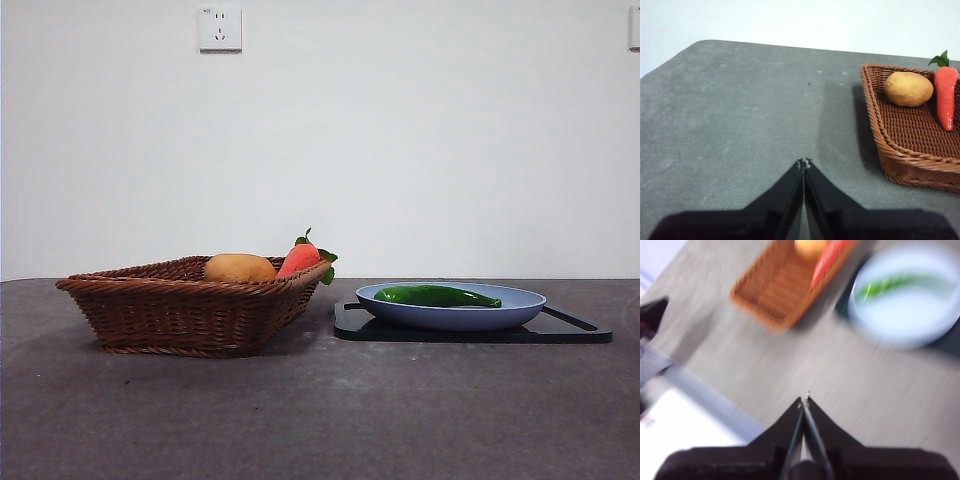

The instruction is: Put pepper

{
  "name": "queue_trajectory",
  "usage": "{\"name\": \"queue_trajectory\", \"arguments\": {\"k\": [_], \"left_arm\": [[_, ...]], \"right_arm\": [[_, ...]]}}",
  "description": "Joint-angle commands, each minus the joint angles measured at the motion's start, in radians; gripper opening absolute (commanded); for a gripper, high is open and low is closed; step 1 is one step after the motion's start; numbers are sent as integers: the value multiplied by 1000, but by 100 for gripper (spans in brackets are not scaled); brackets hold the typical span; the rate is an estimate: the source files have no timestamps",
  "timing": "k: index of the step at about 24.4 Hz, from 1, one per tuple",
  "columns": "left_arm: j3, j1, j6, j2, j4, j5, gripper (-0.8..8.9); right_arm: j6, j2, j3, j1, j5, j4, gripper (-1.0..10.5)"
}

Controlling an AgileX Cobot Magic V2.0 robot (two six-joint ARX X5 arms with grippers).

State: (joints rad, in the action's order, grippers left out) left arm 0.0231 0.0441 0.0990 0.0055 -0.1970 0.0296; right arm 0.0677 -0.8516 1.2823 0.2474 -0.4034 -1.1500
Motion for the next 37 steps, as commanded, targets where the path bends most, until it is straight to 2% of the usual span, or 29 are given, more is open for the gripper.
{"name": "queue_trajectory", "arguments": {"k": [1, 3, 7, 10, 12, 16, 23, 37], "left_arm": [[-6, 3, 9, -2, 2, 0, 8], [-6, 3, 9, -2, 2, 0, 8], [-6, 3, 9, -2, 1, 0, 8], [-6, 3, 9, -2, 2, 0, 8], [-6, 3, 9, -2, 2, 0, 8], [-6, 3, 9, -2, 1, 0, 8], [-6, 3, 9, -2, 1, 0, 8], [-6, 3, 9, -2, 2, 0, 8]], "right_arm": [[42, 70, -32, -39, 16, 144, 11], [11, 165, -135, -95, 10, 313, 11], [8, 382, -468, -183, 18, 623, 11], [7, 542, -746, -206, 19, 842, 11], [7, 600, -842, -206, 21, 904, 11], [-10, 706, -995, -205, 37, 972, 11], [-43, 822, -1150, -205, 97, 993, 11], [-58, 853, -1274, -205, 96, 991, 11]]}}
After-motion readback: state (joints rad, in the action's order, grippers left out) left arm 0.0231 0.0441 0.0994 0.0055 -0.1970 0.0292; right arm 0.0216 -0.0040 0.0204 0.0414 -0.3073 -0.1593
